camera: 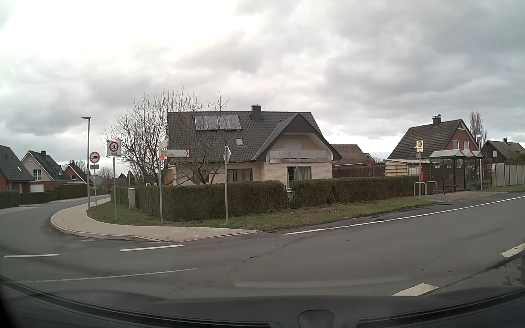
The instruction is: Follow the waypoints while adhering to traffic rules and regulations
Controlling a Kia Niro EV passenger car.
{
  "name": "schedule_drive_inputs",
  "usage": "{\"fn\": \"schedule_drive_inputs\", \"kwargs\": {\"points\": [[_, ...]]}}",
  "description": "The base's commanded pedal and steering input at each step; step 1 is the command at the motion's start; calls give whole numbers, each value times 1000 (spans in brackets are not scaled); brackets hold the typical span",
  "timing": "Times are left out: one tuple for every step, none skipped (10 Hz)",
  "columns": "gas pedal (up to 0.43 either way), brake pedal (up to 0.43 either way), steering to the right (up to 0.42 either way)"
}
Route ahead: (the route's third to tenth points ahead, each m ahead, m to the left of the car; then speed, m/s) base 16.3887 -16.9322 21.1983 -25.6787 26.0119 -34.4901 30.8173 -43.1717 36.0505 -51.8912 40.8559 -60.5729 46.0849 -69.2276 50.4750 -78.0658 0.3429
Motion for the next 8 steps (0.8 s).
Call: {"fn": "schedule_drive_inputs", "kwargs": {"points": [[0,250,405],[0,268,405],[0,268,404],[0,268,404],[0,280,404],[0,293,403],[0,317,402],[0,323,398]]}}
